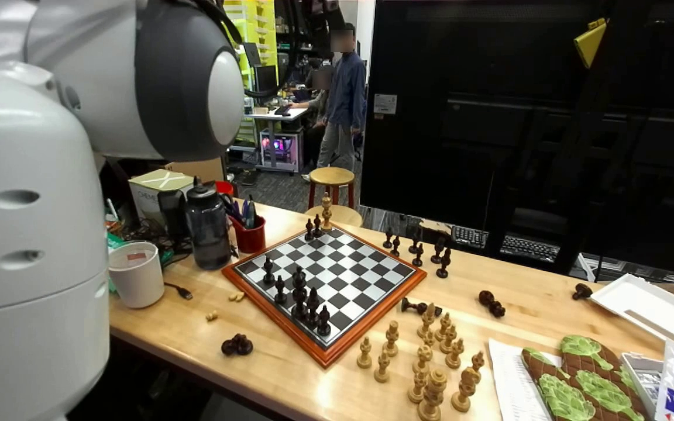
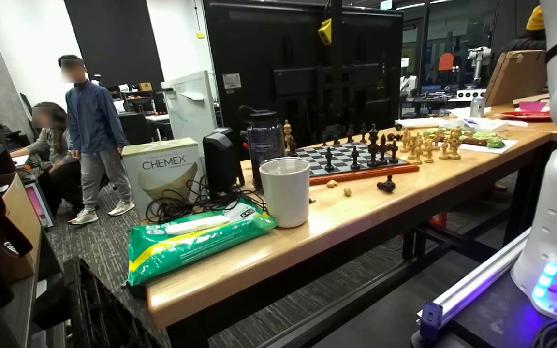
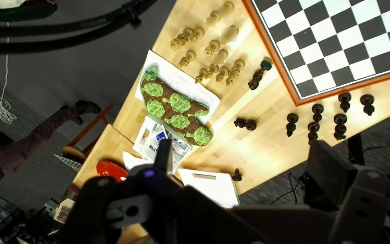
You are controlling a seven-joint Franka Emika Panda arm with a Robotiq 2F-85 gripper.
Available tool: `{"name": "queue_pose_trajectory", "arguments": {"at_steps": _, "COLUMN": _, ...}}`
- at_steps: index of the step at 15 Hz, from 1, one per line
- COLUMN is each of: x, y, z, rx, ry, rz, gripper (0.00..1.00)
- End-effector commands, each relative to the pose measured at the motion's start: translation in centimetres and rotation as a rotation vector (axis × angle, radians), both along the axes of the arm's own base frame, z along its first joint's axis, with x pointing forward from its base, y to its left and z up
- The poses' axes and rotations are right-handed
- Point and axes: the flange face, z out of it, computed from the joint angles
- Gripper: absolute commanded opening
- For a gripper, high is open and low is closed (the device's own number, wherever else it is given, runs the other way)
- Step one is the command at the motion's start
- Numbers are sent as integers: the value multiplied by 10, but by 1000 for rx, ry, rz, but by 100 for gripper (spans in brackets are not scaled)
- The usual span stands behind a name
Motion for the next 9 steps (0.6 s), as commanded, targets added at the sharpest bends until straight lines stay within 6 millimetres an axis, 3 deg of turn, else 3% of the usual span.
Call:
{"name": "queue_pose_trajectory", "arguments": {"at_steps": 1, "x": -1, "y": -5, "z": -8, "rx": 24, "ry": 27, "rz": 35, "gripper": 100}}
{"name": "queue_pose_trajectory", "arguments": {"at_steps": 9, "x": 2, "y": 0, "z": -31, "rx": 35, "ry": 34, "rz": 89, "gripper": 100}}
